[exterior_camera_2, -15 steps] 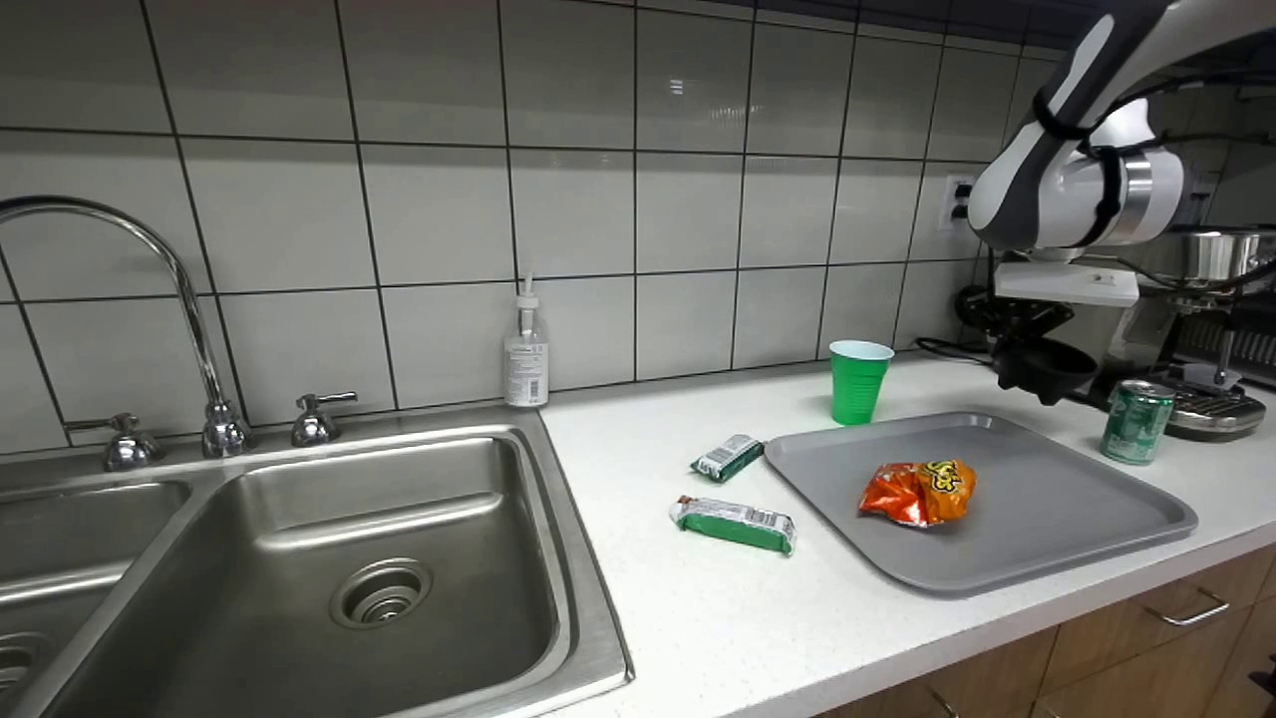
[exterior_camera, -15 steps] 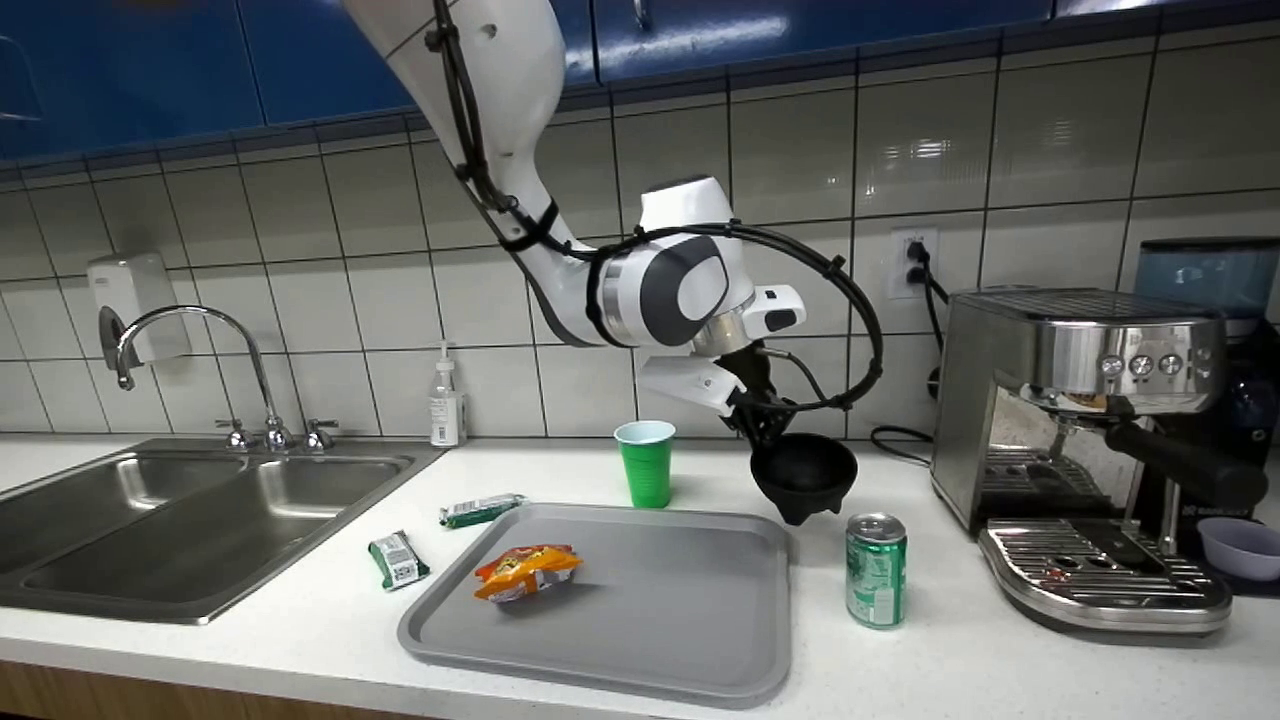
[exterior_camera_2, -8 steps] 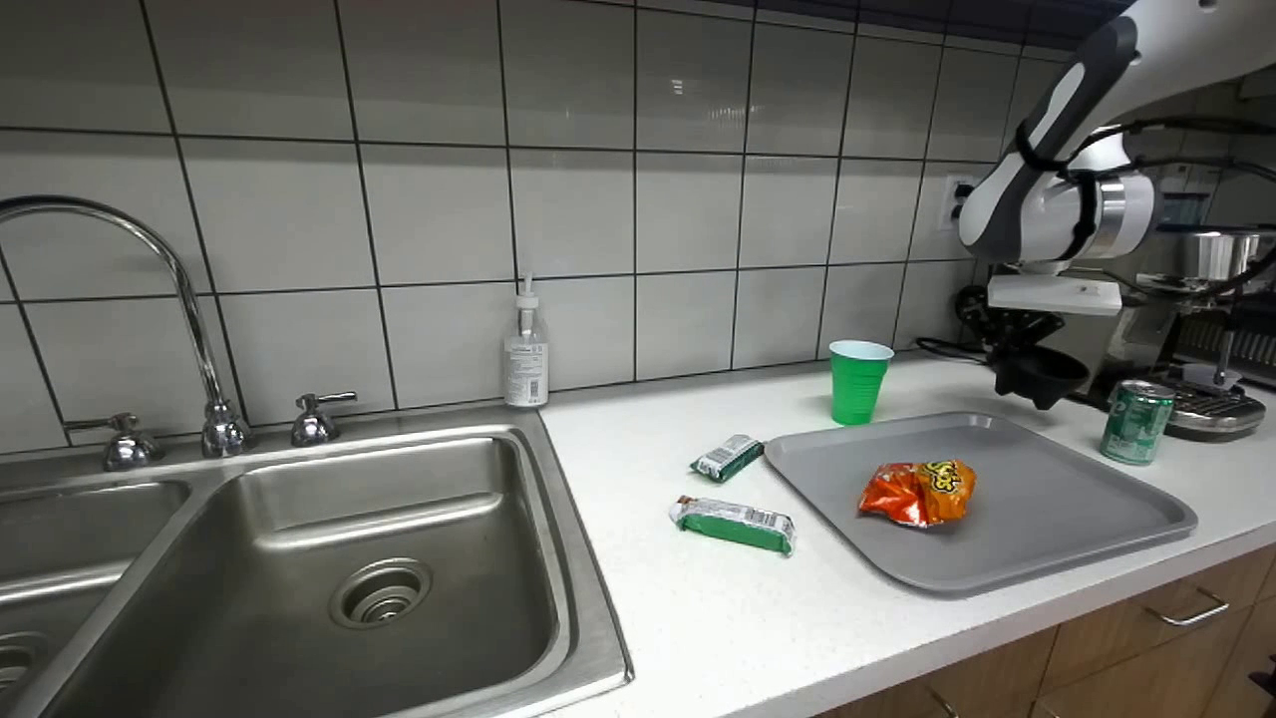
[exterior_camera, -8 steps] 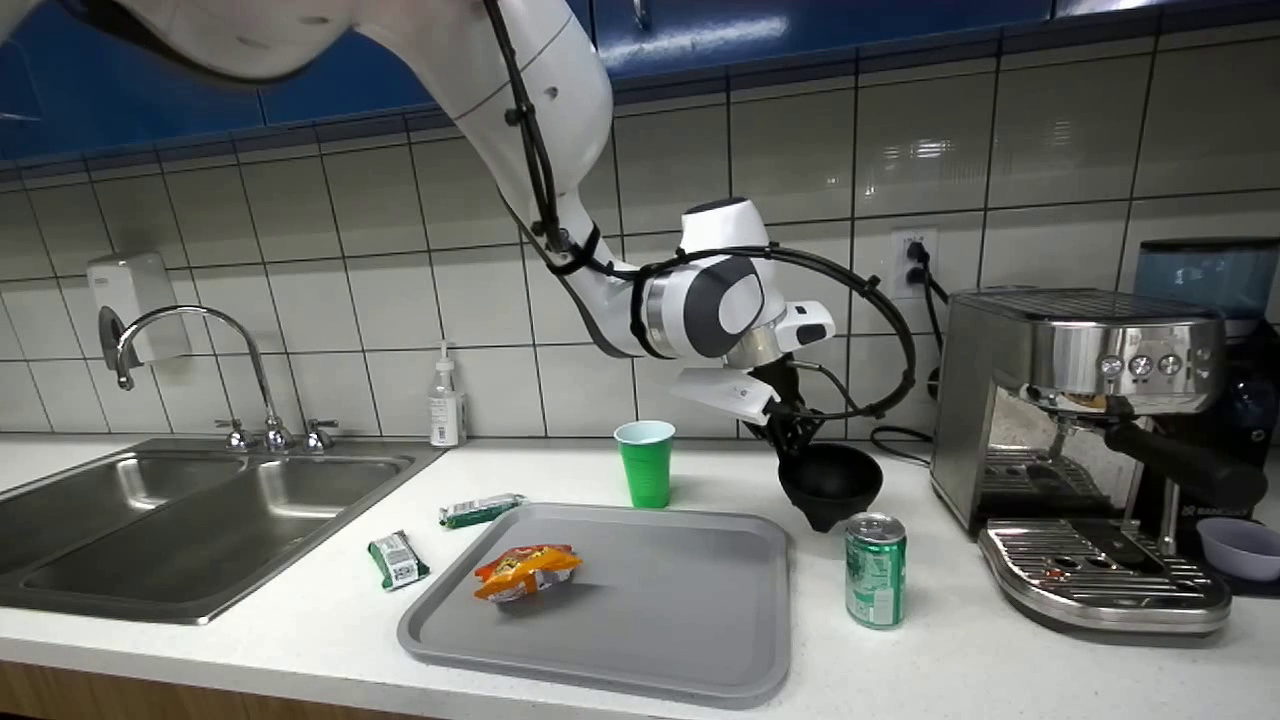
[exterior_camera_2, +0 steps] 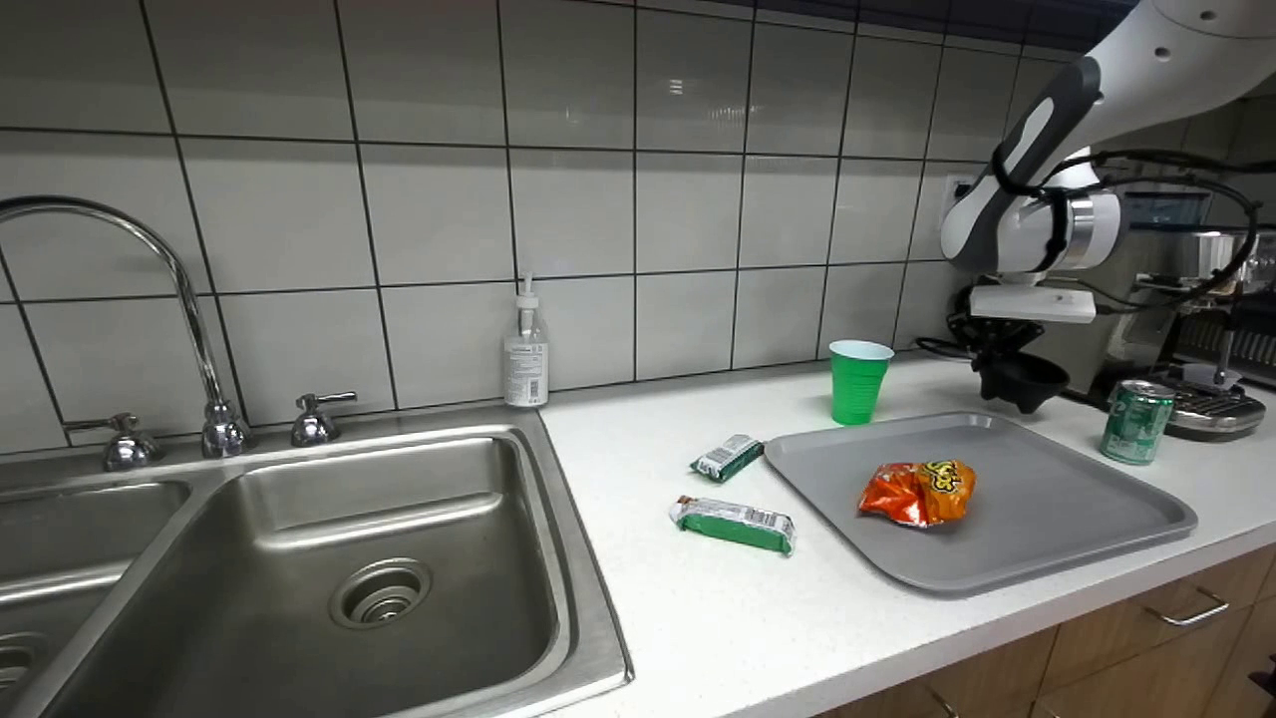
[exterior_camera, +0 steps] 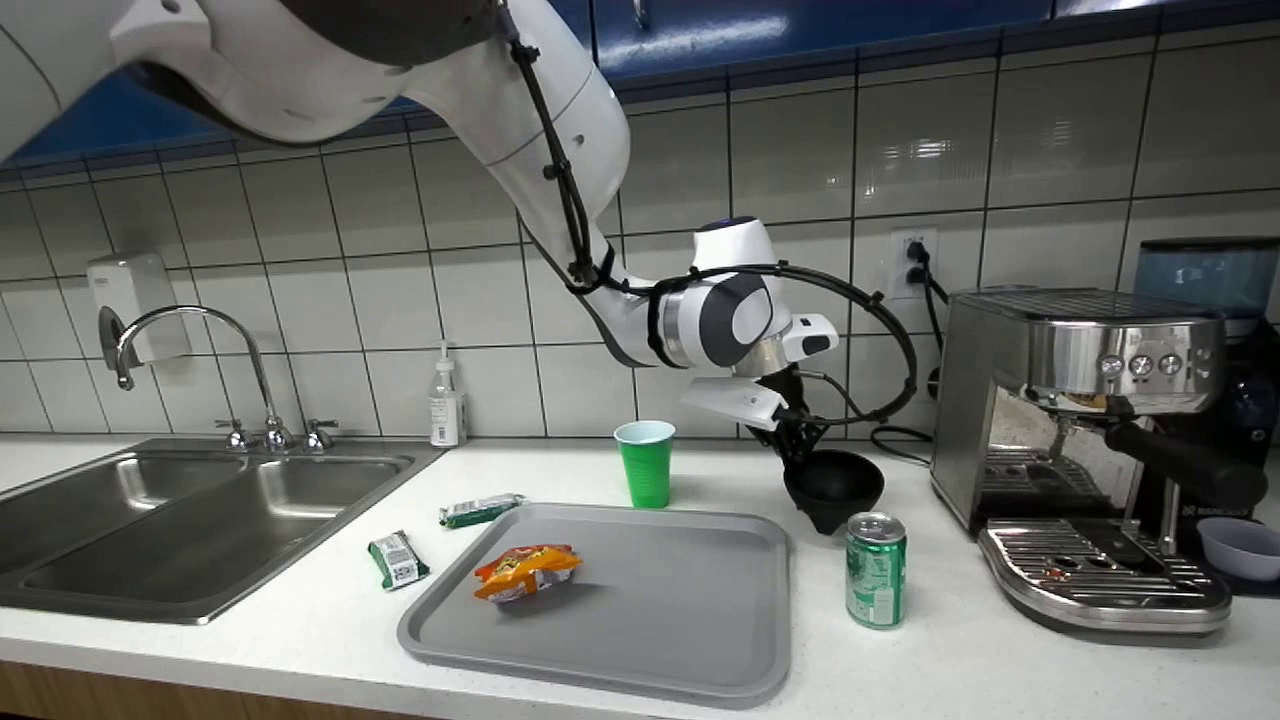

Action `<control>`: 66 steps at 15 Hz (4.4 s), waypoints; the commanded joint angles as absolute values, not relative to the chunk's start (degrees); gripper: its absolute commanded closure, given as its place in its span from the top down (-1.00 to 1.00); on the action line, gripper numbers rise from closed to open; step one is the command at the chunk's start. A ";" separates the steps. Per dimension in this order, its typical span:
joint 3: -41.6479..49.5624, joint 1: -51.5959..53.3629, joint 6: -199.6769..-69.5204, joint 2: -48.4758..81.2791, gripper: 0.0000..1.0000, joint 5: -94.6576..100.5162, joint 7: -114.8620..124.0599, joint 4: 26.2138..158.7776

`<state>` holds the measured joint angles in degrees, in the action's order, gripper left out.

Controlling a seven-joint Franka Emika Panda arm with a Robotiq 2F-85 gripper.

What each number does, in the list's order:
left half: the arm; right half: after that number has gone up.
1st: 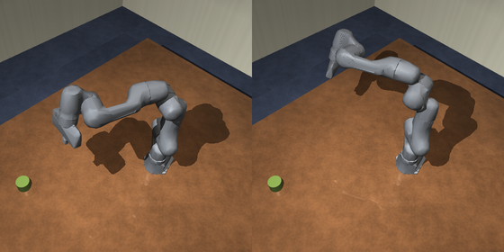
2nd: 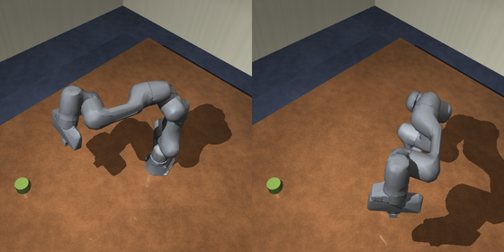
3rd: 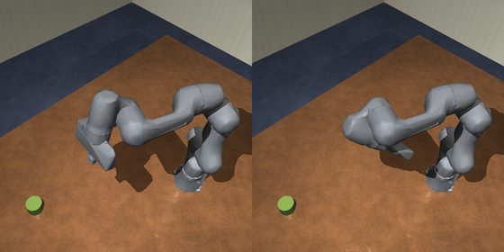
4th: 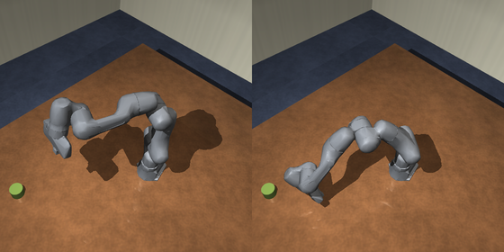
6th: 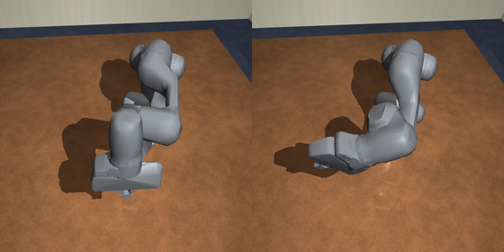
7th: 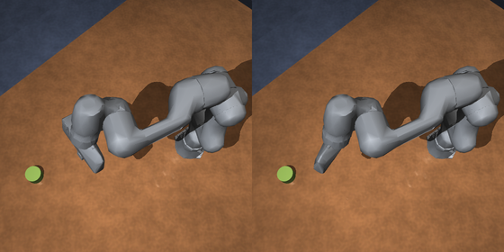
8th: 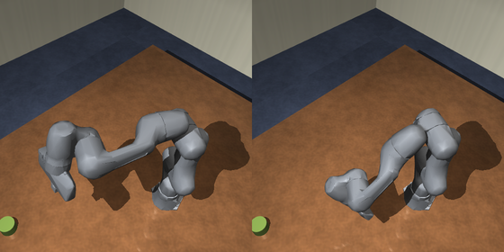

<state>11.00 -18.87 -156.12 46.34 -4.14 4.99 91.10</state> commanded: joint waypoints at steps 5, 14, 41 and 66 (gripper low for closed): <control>10.19 -19.93 -151.72 49.71 -0.96 -4.58 3.48 84.63; 10.41 -19.99 -150.77 50.61 -0.96 -4.43 3.45 83.89; 13.16 -16.99 -156.57 36.91 1.00 -3.69 5.77 100.47; 21.96 -16.65 -160.97 19.66 1.00 -2.82 7.42 125.63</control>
<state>21.02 -16.54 -159.67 22.64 -4.03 5.73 121.90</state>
